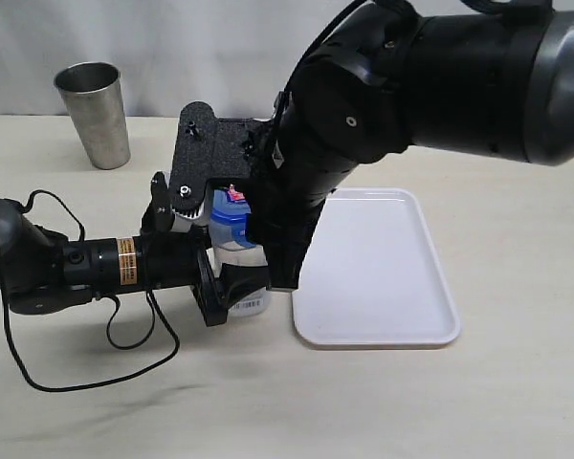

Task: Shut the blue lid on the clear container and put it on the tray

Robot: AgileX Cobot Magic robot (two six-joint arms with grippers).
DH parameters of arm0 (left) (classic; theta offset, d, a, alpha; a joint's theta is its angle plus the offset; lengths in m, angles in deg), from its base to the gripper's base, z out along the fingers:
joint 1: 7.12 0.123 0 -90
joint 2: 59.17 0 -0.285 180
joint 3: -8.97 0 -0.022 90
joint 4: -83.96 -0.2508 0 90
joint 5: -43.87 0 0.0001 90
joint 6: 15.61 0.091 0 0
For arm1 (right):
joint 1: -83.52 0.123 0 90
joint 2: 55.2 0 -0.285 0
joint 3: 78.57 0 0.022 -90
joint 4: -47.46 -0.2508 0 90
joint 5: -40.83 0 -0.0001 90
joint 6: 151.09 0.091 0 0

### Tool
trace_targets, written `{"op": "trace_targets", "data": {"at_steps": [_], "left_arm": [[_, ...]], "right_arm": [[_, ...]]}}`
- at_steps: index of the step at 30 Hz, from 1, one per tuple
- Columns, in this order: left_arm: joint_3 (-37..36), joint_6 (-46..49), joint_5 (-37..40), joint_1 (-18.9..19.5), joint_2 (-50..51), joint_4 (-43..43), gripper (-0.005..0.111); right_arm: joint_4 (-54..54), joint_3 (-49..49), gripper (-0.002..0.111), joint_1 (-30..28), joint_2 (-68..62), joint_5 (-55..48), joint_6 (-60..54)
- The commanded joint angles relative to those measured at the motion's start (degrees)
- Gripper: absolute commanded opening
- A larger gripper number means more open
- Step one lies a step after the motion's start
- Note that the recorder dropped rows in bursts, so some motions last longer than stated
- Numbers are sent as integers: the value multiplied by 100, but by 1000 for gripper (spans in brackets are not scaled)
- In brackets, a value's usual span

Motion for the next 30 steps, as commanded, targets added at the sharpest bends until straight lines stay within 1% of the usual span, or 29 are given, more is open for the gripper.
{"op": "trace_targets", "data": {"at_steps": [1,3,6,9,14,18,20,21,24,25,26,27,28,29,30], "left_arm": [[17,45,149,-54,-5,-117,0],[17,45,139,-54,-5,-117,0],[17,35,116,-54,-5,-140,0],[17,35,100,-54,-5,-150,0],[17,35,8,-54,-5,-244,0],[17,55,-18,-54,-5,-285,0],[17,545,-201,-43,-5,-275,0],[17,1155,-201,-1,-17,-285,0],[17,1323,-201,122,-17,-272,0],[17,1387,-201,218,-17,-272,0],[17,1527,-201,247,-17,-286,0],[17,1962,-201,289,-17,-298,0],[17,2396,-201,294,-17,-298,0],[17,2675,-201,294,-17,-298,0],[17,3218,-201,294,-17,-298,0]], "right_arm": [[46,-263,44,3,-193,308,44],[70,-460,44,3,-193,592,44],[420,-934,44,3,-193,1209,79],[611,-1163,44,3,-193,1586,183],[724,-1263,41,3,-245,1730,443],[1023,-1263,41,3,-356,1690,721],[1023,-1263,41,3,-305,1566,721],[890,-1230,41,3,-144,1423,669],[218,-1220,41,3,392,1344,250],[-243,-1220,41,3,722,1355,-59],[-463,-1220,43,3,858,1369,-200],[-1085,-1220,48,3,1184,1416,-511],[-1602,-1206,51,3,1481,1454,-645],[-1824,-1159,51,3,1601,1438,-660],[-2104,-1056,51,3,1769,1263,-660]]}}
